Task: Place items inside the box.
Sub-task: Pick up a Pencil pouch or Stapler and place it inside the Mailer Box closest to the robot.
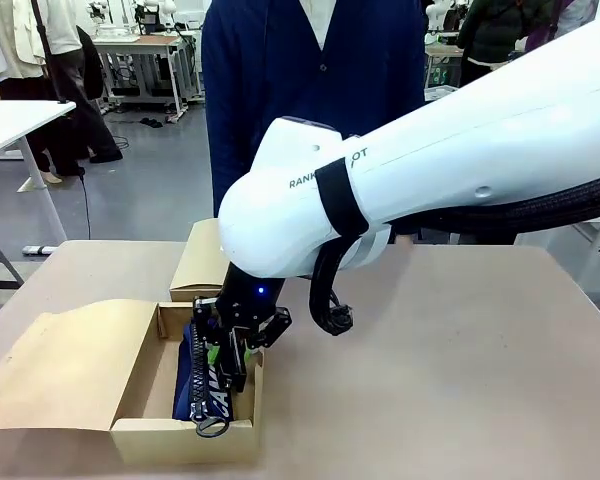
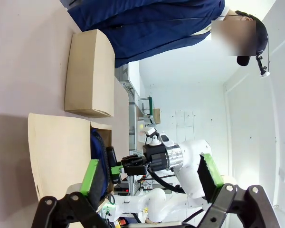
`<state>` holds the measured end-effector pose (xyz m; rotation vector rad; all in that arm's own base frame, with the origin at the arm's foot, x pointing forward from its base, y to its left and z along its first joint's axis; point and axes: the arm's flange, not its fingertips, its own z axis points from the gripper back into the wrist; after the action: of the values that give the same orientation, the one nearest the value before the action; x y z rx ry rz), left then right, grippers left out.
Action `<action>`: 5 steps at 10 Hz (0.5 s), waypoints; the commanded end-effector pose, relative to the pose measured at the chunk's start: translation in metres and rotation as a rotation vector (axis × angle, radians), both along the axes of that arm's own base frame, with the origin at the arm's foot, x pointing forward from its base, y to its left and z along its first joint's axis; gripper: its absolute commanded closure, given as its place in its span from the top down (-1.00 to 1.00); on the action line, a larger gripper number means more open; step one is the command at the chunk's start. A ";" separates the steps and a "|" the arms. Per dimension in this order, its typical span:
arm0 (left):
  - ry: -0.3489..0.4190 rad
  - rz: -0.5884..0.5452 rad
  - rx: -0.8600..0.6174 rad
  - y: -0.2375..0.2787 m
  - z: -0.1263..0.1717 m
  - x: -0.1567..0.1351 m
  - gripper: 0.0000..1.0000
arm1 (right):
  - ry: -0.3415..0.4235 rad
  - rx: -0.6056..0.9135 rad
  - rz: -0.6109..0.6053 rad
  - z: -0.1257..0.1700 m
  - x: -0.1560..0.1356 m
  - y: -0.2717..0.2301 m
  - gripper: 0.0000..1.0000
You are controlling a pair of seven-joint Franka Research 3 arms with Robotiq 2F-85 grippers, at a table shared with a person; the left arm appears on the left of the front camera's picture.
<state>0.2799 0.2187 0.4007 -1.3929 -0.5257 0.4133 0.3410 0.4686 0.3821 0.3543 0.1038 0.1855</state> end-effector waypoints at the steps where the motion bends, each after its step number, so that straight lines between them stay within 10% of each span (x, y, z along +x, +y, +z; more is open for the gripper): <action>1: -0.026 0.002 -0.003 -0.004 0.000 -0.003 1.00 | -0.032 -0.021 -0.038 0.006 -0.001 0.004 0.20; 2: -0.026 0.002 -0.003 -0.004 0.000 -0.003 1.00 | -0.051 -0.037 -0.051 0.005 -0.002 0.003 1.00; 5: -0.026 0.002 -0.003 -0.004 0.000 -0.003 1.00 | -0.077 -0.011 -0.056 0.006 -0.005 -0.006 1.00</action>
<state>0.2799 0.2188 0.4007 -1.3927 -0.5259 0.4133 0.3430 0.4665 0.3877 0.3476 0.0720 0.1736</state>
